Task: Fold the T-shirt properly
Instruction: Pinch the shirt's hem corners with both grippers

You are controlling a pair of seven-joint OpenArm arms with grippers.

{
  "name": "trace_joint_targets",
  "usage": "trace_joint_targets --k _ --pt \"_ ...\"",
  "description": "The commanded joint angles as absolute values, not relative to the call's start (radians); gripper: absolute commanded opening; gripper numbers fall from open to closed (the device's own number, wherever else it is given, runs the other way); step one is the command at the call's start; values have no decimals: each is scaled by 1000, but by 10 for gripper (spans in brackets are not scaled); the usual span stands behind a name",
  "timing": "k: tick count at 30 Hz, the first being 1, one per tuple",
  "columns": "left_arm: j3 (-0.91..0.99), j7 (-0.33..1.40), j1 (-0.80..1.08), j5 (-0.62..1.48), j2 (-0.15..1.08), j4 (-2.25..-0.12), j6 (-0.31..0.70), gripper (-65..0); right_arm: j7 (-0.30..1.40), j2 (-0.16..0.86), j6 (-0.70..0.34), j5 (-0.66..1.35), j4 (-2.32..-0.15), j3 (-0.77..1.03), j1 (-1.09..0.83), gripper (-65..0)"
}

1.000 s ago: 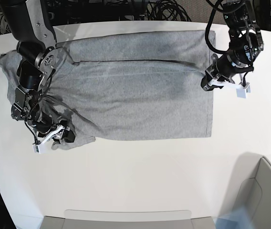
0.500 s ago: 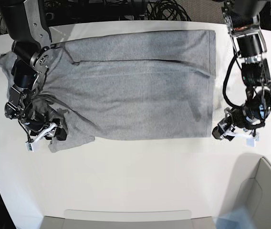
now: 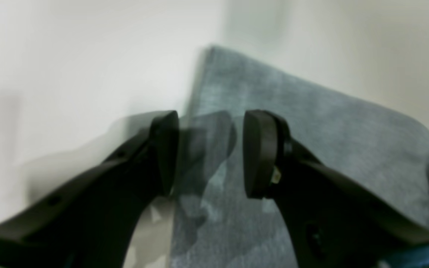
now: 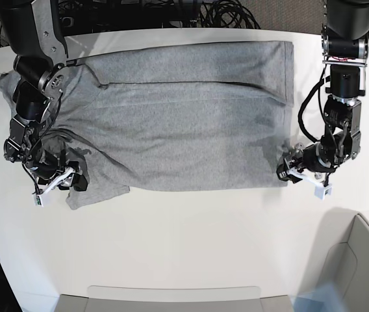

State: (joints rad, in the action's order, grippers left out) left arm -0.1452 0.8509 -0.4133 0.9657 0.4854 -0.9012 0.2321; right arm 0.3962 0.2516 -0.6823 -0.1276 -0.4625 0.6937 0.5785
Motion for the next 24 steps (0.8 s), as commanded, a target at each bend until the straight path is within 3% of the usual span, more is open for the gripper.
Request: trace_joint_targets --k 1,5,9,14,16,19,23,24 --pt "-140 829 -446 958 498 -880 234 -361 444 262 -698 -168 -463 693 587 -291" --pt "-145 780 -487 957 487 -736 246 -361 446 262 -698 -168 -463 693 587 -291" --pt "-216 783 -501 958 487 -711 361 -361 446 262 -698 -168 -463 693 598 -291" --pt "-278 774 -498 958 486 -711 358 -363 447 257 -698 -168 -463 693 610 -301" --pt "-283 773 -493 958 475 -711 358 -366 446 257 -698 -168 -463 688 613 -346" --pt "-283 773 -493 958 464 -711 358 -417 446 260 -698 -168 -463 610 631 -480" --pt "-277 771 -499 961 467 -710 357 -569 446 257 -698 -168 -463 545 659 -648" --pt "-271 771 -499 963 469 -710 357 -623 446 257 -698 -168 -463 544 668 -650"
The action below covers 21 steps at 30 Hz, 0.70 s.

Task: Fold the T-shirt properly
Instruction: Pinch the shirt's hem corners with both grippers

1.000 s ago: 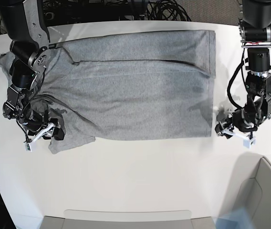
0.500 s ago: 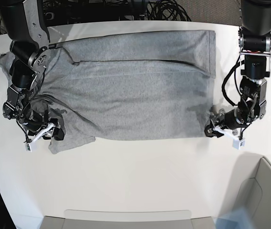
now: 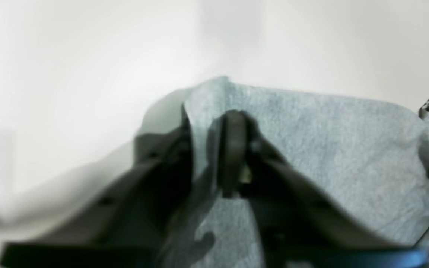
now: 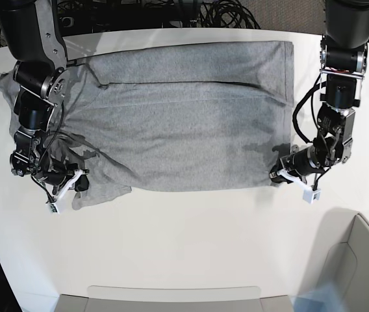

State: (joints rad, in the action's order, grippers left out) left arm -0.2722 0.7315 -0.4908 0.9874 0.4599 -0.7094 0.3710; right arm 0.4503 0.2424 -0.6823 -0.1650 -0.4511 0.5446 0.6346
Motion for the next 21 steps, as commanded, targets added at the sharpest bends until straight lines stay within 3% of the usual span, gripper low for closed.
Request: trace_joint_targets --k 1,10,16,21 --pt "-249 780 -499 963 470 -710 357 -650 446 257 -698 -168 -463 544 679 -650" --pt "-91 855 -490 958 472 -840 354 -650 446 265 -698 -168 -463 544 766 -650" --pt "-81 926 -452 958 492 -1043 188 -650 452 289 -698 -168 -464 544 796 -650" --pt "-79 964 -390 960 504 -1167 151 -650 455 321 -698 -166 -503 549 786 -650"
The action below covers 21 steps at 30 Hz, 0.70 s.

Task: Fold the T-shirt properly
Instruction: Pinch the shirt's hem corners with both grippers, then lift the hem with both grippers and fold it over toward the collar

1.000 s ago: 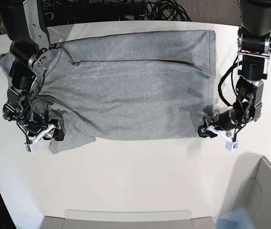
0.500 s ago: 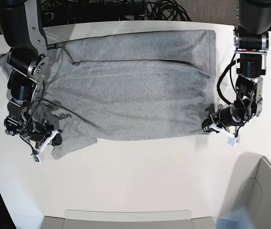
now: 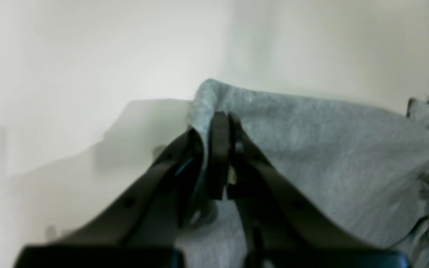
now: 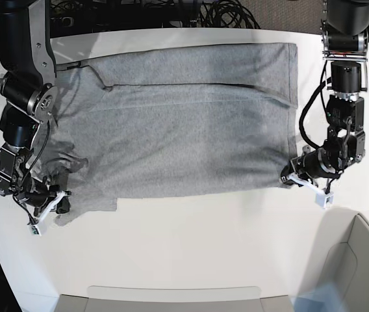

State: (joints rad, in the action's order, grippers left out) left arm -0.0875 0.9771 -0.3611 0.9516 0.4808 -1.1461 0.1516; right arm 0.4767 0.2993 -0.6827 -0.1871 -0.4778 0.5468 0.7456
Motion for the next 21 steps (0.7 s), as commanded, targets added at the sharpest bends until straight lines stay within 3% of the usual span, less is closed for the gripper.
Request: trace_joint_targets --k 1,14,21 --pt "-79 972 -381 964 513 -1182 151 -650 455 323 -698 -166 -527 549 769 -650" --pt "-79 977 -254 964 524 -1311 151 -650 697 232 -698 -162 -1158 550 460 -650" --pt "16 1038 -142 966 515 -1438 151 -650 763 220 -698 -162 -1285 550 358 -650"
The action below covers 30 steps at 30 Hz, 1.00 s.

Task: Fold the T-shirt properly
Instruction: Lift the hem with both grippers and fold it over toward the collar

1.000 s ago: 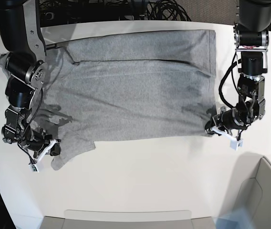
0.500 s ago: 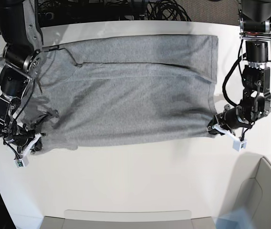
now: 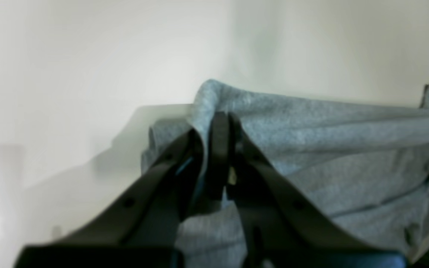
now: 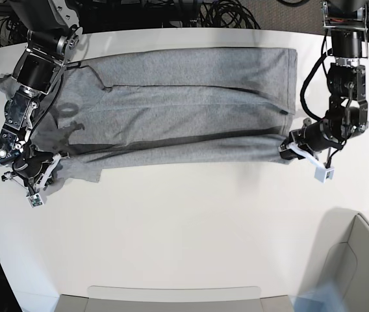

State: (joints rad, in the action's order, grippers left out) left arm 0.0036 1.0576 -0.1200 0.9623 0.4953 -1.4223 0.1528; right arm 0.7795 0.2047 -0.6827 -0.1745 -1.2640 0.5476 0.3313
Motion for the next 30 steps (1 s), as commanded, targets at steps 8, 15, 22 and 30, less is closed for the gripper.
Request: trace_joint_targets --k 8,15,22,30 --pt "130 1136 -48 964 487 -1584 151 -650 777 219 -698 -162 -1371 552 263 -650" --pt "134 1141 42 966 487 -1621 151 -650 777 213 -698 -162 -1460 552 168 -650" --pt "136 1141 116 964 490 -1744 151 -650 779 209 -698 -162 -1549 610 120 -650" --pt "136 1141 170 963 492 -1767 151 -650 960 211 -698 -166 -1629 697 117 -650"
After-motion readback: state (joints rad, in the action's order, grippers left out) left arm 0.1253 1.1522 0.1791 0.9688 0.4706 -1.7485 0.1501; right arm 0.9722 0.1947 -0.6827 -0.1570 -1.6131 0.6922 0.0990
